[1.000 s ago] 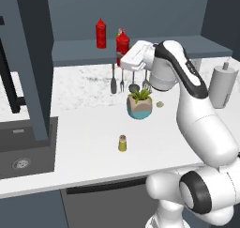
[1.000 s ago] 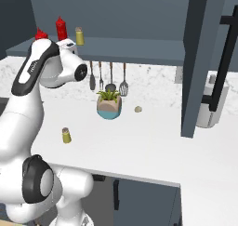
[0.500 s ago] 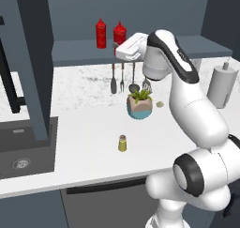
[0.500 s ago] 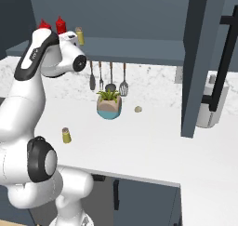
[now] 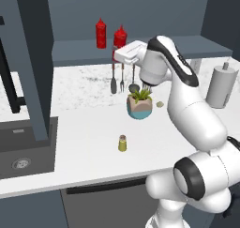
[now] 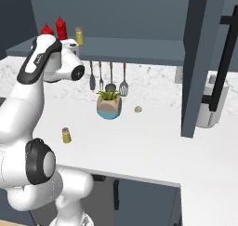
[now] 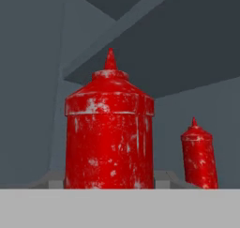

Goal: Put the shaker and condiment bottle from the counter next to their counterparts in the cabinet.

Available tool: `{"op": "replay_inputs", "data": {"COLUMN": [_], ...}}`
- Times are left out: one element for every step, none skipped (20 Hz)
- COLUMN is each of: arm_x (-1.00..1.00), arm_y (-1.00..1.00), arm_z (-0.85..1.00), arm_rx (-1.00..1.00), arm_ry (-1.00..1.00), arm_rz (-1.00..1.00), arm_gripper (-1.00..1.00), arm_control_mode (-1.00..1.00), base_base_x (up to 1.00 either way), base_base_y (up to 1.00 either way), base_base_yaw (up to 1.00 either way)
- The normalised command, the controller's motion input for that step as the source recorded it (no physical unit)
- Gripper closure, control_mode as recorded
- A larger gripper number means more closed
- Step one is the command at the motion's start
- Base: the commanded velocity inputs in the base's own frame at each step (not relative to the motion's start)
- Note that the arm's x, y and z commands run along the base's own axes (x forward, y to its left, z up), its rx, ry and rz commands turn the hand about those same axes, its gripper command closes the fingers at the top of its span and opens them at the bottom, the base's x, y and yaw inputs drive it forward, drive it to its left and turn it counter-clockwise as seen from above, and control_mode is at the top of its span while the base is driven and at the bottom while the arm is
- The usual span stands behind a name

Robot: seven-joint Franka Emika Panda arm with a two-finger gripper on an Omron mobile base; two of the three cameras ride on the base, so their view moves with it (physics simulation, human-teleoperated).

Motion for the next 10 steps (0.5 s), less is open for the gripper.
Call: {"op": "replay_inputs", "data": {"arm_x": [0.19, 0.23, 0.35, 0.42, 0.45, 0.47, 0.46, 0.45, 0.44, 0.38], "arm_y": [0.00, 0.00, 0.01, 0.04, 0.06, 0.09, 0.09, 0.09, 0.07, 0.09], "arm_z": [-0.11, -0.04, 0.00, 0.00, 0.00, 0.05, 0.06, 0.07, 0.02, 0.00], "arm_rx": [0.11, 0.09, 0.03, 0.00, 0.00, 0.00, 0.00, 0.00, -0.02, -0.09], "arm_ry": [0.07, 0.08, 0.07, 0.05, 0.03, 0.02, 0.00, 0.00, 0.00, 0.00], "arm_rz": [0.00, 0.00, 0.00, -0.01, -0.01, 0.00, 0.00, 0.00, 0.00, 0.00], "arm_gripper": [1.00, 1.00, 1.00, 1.00, 1.00, 1.00, 1.00, 1.00, 1.00, 1.00], "arm_control_mode": [-1.00, -1.00, -1.00, -1.00, -1.00, -1.00, -1.00, -1.00, -1.00, -1.00], "base_base_x": [0.00, 0.00, 0.00, 0.00, 0.00, 0.00, 0.00, 0.00, 0.00, 0.00], "base_base_y": [0.00, 0.00, 0.00, 0.00, 0.00, 0.00, 0.00, 0.00, 0.00, 0.00], "base_base_yaw": [0.00, 0.00, 0.00, 0.00, 0.00, 0.00, 0.00, 0.00, 0.00, 0.00]}}
